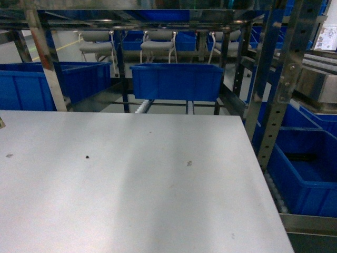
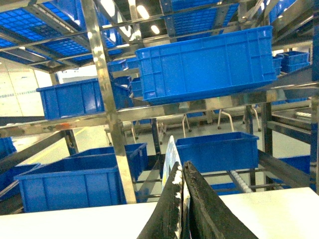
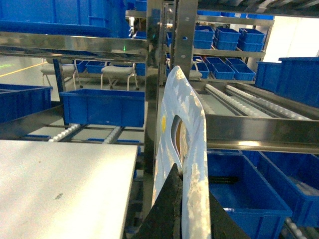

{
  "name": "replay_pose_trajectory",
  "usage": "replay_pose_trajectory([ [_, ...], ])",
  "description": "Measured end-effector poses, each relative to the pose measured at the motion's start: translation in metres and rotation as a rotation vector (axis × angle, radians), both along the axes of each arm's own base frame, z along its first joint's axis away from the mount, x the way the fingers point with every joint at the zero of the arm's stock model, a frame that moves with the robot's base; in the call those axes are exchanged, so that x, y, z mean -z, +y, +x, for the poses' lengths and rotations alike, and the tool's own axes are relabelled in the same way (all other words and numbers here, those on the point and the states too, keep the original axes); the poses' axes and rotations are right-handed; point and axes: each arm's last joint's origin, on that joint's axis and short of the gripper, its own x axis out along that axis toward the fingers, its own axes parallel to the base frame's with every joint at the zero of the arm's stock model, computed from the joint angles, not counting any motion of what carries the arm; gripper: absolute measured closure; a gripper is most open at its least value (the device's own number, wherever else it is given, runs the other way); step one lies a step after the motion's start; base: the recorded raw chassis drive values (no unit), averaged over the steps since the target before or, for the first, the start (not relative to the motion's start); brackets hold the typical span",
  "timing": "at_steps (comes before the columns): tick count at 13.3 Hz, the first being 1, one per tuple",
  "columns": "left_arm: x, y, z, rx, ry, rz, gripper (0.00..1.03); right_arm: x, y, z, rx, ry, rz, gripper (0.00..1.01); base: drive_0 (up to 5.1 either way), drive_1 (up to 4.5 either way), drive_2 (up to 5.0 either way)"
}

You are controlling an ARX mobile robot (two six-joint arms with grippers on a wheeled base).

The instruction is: Move flower gift bag to table near conveyor

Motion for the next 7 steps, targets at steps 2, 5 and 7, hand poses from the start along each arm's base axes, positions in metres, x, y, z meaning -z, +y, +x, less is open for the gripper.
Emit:
replay_pose_trajectory([
  [2, 0.0000, 0.0000, 0.0000, 0.000, 0.000, 0.001, 1.01, 0.0000, 0.0000, 0.0000, 0.000, 0.000, 0.000, 0.99, -4.9, 2.41, 2.4],
  [5, 0.0000, 0.0000, 0.0000, 0.000, 0.000, 0.000, 1.01, 0.0000, 0.0000, 0.0000, 0.000, -0.001, 0.000, 0.99, -4.9, 2.41, 2.4],
  [7, 0.0000, 0.0000, 0.0000, 0.000, 0.000, 0.000, 1.01, 0.0002, 0.0000, 0.0000, 0.000, 0.000, 0.000, 0.99, -4.9, 2.41, 2.4],
])
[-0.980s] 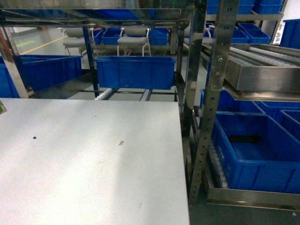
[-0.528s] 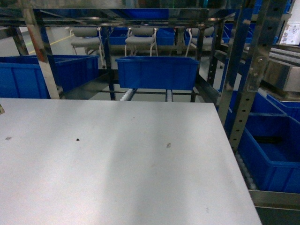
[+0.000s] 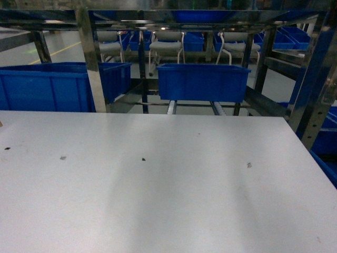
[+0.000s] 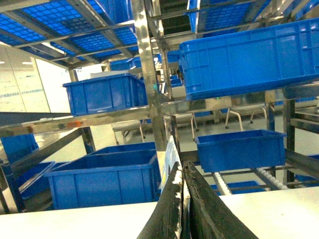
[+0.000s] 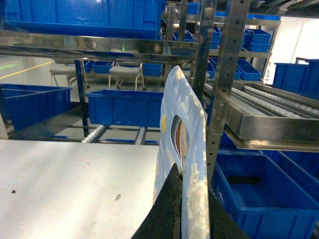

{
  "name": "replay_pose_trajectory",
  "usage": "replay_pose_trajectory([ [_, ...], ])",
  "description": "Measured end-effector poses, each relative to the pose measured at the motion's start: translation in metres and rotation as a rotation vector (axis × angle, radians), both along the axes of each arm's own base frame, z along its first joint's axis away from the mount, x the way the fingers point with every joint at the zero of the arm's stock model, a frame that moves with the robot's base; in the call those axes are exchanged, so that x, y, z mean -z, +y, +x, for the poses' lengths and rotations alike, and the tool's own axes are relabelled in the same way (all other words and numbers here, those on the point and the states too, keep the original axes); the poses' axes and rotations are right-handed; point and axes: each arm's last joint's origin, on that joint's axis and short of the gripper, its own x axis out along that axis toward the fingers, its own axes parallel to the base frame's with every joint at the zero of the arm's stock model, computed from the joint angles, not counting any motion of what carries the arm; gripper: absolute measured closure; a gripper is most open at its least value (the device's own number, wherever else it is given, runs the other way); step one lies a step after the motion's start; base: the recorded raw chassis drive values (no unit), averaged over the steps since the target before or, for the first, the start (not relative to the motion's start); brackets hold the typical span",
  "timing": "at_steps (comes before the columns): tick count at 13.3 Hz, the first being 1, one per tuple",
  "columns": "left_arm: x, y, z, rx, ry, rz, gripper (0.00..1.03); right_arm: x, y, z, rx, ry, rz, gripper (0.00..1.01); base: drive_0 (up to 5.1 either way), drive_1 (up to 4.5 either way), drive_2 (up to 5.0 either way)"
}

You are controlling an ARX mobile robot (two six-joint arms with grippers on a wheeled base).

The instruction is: Move flower gift bag to table near conveyor

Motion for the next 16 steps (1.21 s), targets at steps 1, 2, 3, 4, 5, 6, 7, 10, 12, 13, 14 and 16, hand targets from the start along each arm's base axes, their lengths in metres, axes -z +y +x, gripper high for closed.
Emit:
replay_pose_trajectory([
  [1, -0.0001, 0.0000, -0.0001, 0.000, -0.001, -0.001, 1.01, -0.0004, 0.0000, -0.0001, 0.000, -0.004, 0.000, 0.99, -4.9, 2.41, 2.4],
  [2, 0.0000, 0.0000, 0.0000, 0.000, 0.000, 0.000, 1.01, 0.0000, 0.0000, 0.0000, 0.000, 0.000, 0.000, 0.99, -4.9, 2.41, 2.4],
  [3, 0.0000, 0.0000, 0.0000, 0.000, 0.000, 0.000, 1.01, -0.0002, 0.0000, 0.0000, 0.000, -0.002, 0.000, 0.99, -4.9, 2.41, 2.4],
  [4, -0.0001, 0.0000, -0.0001, 0.000, -0.001, -0.001, 1.01, 0.0000, 0.0000, 0.0000, 0.000, 0.000, 0.000, 0.99, -4.9, 2.41, 2.4],
  [5, -0.0001, 0.0000, -0.0001, 0.000, -0.001, -0.001, 1.01, -0.0003, 0.0000, -0.0001, 0.000, -0.003, 0.000, 0.99, -4.9, 2.41, 2.4],
  [6, 0.0000, 0.0000, 0.0000, 0.000, 0.000, 0.000, 1.01, 0.0002, 0.0000, 0.0000, 0.000, 0.001, 0.000, 0.99, -4.9, 2.41, 2.4],
  [7, -0.0001, 0.0000, -0.0001, 0.000, -0.001, 0.000, 1.01, -0.0001, 0.0000, 0.0000, 0.000, -0.002, 0.000, 0.99, -4.9, 2.41, 2.4],
  [10, 0.0001, 0.0000, 0.0000, 0.000, 0.001, 0.001, 1.01, 0.0002, 0.0000, 0.0000, 0.000, 0.001, 0.000, 0.99, -4.9, 2.41, 2.4],
  [12, 0.0000, 0.0000, 0.0000, 0.000, 0.000, 0.000, 1.01, 0.0004, 0.0000, 0.0000, 0.000, 0.002, 0.000, 0.99, -4.5, 3.45, 1.0],
  [13, -0.0001, 0.0000, 0.0000, 0.000, -0.001, -0.001, 1.01, -0.0002, 0.0000, -0.0001, 0.000, -0.004, 0.000, 0.99, -4.1, 4.48, -0.5],
  [14, -0.0003, 0.0000, -0.0001, 0.001, -0.003, -0.001, 1.01, 0.0007, 0.0000, 0.0000, 0.000, 0.004, 0.000, 0.99, -4.1, 4.48, -0.5],
  [16, 0.0008, 0.0005, 0.0002, -0.010, 0.004, 0.000, 1.01, 0.0000, 0.0003, -0.0001, -0.008, -0.003, -0.001, 0.99, -4.1, 4.48, -0.5],
])
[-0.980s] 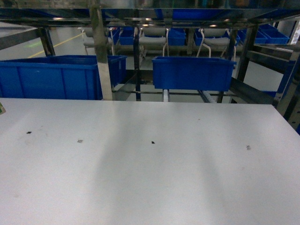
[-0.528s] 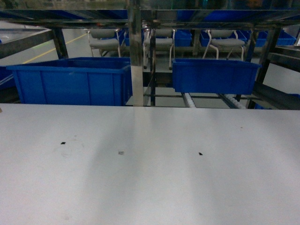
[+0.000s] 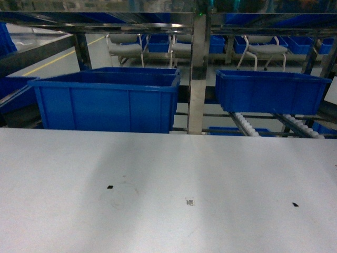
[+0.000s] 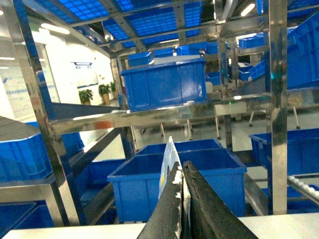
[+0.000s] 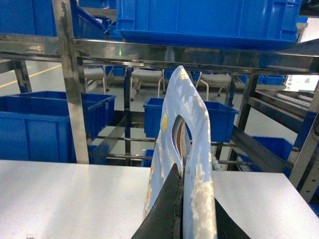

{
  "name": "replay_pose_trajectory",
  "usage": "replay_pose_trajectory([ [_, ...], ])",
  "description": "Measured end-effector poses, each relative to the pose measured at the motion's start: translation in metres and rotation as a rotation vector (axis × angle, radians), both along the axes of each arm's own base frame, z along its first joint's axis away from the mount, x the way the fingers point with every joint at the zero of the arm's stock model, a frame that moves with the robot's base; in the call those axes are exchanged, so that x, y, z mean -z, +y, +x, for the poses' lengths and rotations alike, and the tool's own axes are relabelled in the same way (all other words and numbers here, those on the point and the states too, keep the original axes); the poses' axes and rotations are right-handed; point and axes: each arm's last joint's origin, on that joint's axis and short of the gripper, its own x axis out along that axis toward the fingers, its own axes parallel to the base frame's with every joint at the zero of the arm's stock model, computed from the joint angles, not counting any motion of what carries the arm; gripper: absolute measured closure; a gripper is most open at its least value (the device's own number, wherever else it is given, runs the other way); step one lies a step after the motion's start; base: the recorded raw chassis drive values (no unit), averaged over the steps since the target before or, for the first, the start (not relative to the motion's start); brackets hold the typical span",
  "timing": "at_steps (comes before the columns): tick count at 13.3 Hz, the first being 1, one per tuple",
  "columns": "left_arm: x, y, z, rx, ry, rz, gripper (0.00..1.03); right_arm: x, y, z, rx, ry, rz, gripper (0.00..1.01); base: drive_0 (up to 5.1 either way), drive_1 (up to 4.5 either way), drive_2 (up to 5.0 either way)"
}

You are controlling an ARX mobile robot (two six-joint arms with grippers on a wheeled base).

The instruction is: Move flower gift bag to table near conveyor

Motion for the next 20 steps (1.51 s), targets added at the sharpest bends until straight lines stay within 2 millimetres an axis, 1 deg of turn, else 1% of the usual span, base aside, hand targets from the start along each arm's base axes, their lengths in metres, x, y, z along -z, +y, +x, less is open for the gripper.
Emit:
replay_pose_trajectory([
  [4, 0.000, -0.001, 0.000, 0.019, -0.001, 0.005, 1.01, 0.001, 0.000, 0.000, 0.010, 0.007, 0.001, 0.99, -4.1, 4.48, -0.5],
  [5, 0.000, 0.000, 0.000, -0.002, -0.003, -0.002, 1.01, 0.000, 0.000, 0.000, -0.001, 0.001, 0.000, 0.99, -4.1, 4.48, -0.5],
  [17, 0.000, 0.000, 0.000, 0.004, -0.001, 0.004, 1.01, 0.001, 0.000, 0.000, 0.005, 0.004, 0.000, 0.99, -4.1, 4.48, -0.5],
  [18, 0.000, 0.000, 0.000, 0.008, -0.002, 0.005, 1.01, 0.002, -0.004, 0.003, -0.014, -0.010, -0.011, 0.99, -4.1, 4.48, -0.5],
  [20, 0.000, -0.001, 0.000, 0.012, -0.002, 0.005, 1.01, 0.015, -0.014, 0.015, -0.017, 0.023, -0.008, 0.99, -4.1, 4.48, -0.5],
])
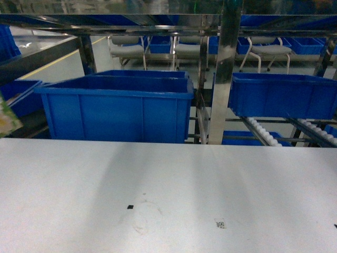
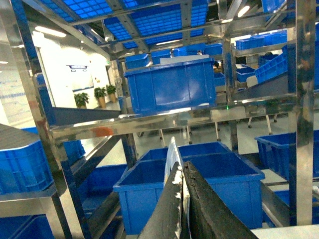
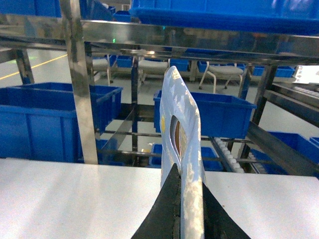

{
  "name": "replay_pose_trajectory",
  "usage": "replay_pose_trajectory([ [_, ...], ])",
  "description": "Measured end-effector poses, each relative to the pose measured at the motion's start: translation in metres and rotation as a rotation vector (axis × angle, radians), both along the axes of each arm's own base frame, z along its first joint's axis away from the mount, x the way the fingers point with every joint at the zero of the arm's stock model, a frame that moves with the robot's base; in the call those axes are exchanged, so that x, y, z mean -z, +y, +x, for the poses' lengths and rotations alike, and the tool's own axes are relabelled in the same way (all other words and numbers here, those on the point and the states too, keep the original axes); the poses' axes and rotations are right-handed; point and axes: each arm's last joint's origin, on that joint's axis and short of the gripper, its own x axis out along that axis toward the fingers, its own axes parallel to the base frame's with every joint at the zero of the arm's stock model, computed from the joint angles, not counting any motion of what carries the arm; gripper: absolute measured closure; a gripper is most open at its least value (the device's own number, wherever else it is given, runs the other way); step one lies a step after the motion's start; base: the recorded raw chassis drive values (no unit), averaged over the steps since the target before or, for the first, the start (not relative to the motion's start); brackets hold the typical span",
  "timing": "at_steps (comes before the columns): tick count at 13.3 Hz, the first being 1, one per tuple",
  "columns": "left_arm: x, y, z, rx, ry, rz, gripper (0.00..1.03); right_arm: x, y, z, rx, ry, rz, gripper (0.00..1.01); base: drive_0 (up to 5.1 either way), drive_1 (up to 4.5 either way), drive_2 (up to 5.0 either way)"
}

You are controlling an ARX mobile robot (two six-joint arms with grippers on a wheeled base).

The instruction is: Move flower gift bag to table near conveyor

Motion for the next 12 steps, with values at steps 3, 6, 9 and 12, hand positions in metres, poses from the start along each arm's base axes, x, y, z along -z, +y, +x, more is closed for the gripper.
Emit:
replay_pose_trajectory([
  [3, 0.000, 0.000, 0.000, -0.008, 0.001, -0.001, 1.01, 0.018, -0.006, 0.029, -0.075, 0.018, -0.002, 0.99, -4.1, 4.48, -0.5],
  [6, 0.000, 0.000, 0.000, -0.002, 0.000, 0.000, 1.01, 0.038, -0.004, 0.063, -0.115, 0.066, -0.011, 0.99, -1.4, 1.49, -0.2],
  [9, 0.000, 0.000, 0.000, -0.003, 0.000, -0.001, 1.01, 0.062, 0.003, 0.092, -0.158, 0.142, -0.002, 0.99, 0.0, 0.00, 0.0],
  [12, 0.000, 0.000, 0.000, -0.003, 0.000, 0.000, 1.01, 0.085, 0.003, 0.109, -0.159, 0.233, 0.013, 0.99, 0.0, 0.00, 0.0],
])
